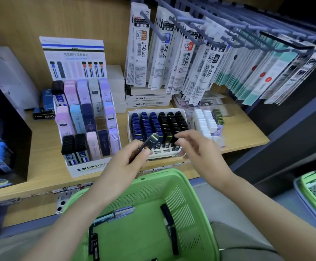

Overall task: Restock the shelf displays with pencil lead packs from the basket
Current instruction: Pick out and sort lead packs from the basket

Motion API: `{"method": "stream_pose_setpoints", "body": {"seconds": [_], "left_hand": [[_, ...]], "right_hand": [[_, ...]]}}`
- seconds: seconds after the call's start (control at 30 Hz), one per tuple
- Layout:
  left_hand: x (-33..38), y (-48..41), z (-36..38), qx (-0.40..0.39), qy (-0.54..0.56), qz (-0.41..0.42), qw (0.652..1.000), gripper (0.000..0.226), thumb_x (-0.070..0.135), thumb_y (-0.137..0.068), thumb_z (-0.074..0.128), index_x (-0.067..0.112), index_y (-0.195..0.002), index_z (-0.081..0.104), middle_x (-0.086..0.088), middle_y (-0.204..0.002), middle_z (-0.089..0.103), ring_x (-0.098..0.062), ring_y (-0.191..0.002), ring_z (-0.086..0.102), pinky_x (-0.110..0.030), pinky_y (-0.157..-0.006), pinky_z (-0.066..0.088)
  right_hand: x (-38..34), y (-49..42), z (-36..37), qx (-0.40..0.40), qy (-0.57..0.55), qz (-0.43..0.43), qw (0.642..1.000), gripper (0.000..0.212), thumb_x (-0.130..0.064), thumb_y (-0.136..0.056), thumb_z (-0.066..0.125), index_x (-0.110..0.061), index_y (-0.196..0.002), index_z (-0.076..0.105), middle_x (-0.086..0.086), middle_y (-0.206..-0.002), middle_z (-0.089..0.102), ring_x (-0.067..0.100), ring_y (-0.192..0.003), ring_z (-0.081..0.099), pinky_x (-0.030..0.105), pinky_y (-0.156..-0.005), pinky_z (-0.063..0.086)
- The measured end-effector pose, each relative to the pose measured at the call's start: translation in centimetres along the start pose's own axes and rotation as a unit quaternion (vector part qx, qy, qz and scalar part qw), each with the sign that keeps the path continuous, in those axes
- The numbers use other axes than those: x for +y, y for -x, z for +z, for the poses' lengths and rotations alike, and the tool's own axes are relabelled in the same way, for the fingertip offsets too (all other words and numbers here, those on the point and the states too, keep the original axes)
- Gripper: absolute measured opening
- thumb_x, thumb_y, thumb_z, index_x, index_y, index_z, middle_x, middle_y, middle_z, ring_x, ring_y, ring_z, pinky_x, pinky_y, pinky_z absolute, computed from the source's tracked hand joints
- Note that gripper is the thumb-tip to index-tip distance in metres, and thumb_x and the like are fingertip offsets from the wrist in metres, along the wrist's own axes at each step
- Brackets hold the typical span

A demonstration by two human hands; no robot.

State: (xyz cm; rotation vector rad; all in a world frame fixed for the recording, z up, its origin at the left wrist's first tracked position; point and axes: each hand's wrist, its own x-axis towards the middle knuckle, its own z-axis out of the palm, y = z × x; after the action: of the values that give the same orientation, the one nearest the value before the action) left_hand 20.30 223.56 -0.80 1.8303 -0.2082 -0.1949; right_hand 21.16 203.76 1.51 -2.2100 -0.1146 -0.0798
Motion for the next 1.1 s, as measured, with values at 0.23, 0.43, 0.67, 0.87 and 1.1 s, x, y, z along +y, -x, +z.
{"method": "stream_pose_setpoints", "body": {"seconds": [0.23, 0.43, 0.67, 0.87, 1.1], "left_hand": [[-0.2, 0.8, 2.0, -0.069, -0.038, 0.040, 0.996, 0.028, 0.047, -0.087, 0.044, 0.024, -0.087, 0.060, 0.013, -0.059, 0.044, -0.005, -0.054, 0.038, -0.020, -0.052, 0.028], [-0.9, 2.1, 2.8, -0.034, -0.233, 0.083, 0.968, 0.011, 0.042, -0.093, 0.045, 0.032, -0.093, 0.050, 0.017, -0.076, 0.046, 0.003, -0.066, 0.046, -0.017, -0.056, 0.032], [-0.4, 0.5, 3.3, 0.009, -0.312, 0.128, 0.941, 0.017, 0.028, -0.096, 0.047, 0.027, -0.112, 0.051, 0.019, -0.107, 0.045, 0.004, -0.094, 0.045, -0.013, -0.082, 0.034], [1.0, -4.0, 4.8, 0.027, -0.357, 0.191, 0.914, 0.023, 0.024, -0.096, 0.050, 0.021, -0.119, 0.055, 0.008, -0.120, 0.051, -0.011, -0.115, 0.043, -0.023, -0.096, 0.025], [0.2, -6.9, 5.9, 0.011, -0.426, 0.248, 0.870, 0.030, 0.019, -0.090, 0.061, 0.012, -0.120, 0.060, -0.002, -0.134, 0.054, -0.022, -0.139, 0.031, -0.027, -0.109, 0.010]], "right_hand": [[-2.0, 2.4, 0.4, -0.078, -0.168, 0.042, 0.982, 0.019, -0.007, -0.086, 0.063, -0.023, -0.097, 0.062, 0.001, -0.086, 0.066, 0.011, -0.073, 0.067, 0.020, -0.067, 0.054], [-0.6, 3.2, -1.5, -0.073, -0.183, 0.047, 0.979, 0.013, -0.002, -0.082, 0.066, -0.015, -0.085, 0.066, 0.004, -0.077, 0.069, 0.014, -0.072, 0.067, 0.021, -0.069, 0.055], [2.3, 1.8, -5.3, 0.096, -0.068, 0.058, 0.991, 0.012, -0.012, -0.088, 0.062, -0.023, -0.087, 0.064, 0.004, -0.086, 0.070, 0.011, -0.079, 0.068, 0.021, -0.074, 0.054], [3.8, -1.2, -5.0, 0.089, 0.078, -0.008, 0.993, 0.009, -0.012, -0.090, 0.061, -0.014, -0.096, 0.067, -0.012, -0.080, 0.062, 0.004, -0.080, 0.060, 0.006, -0.069, 0.046], [4.8, -2.8, -3.9, 0.024, 0.150, -0.063, 0.986, 0.011, -0.013, -0.091, 0.060, -0.017, -0.100, 0.063, -0.007, -0.085, 0.063, 0.014, -0.085, 0.061, 0.039, -0.079, 0.052]]}}
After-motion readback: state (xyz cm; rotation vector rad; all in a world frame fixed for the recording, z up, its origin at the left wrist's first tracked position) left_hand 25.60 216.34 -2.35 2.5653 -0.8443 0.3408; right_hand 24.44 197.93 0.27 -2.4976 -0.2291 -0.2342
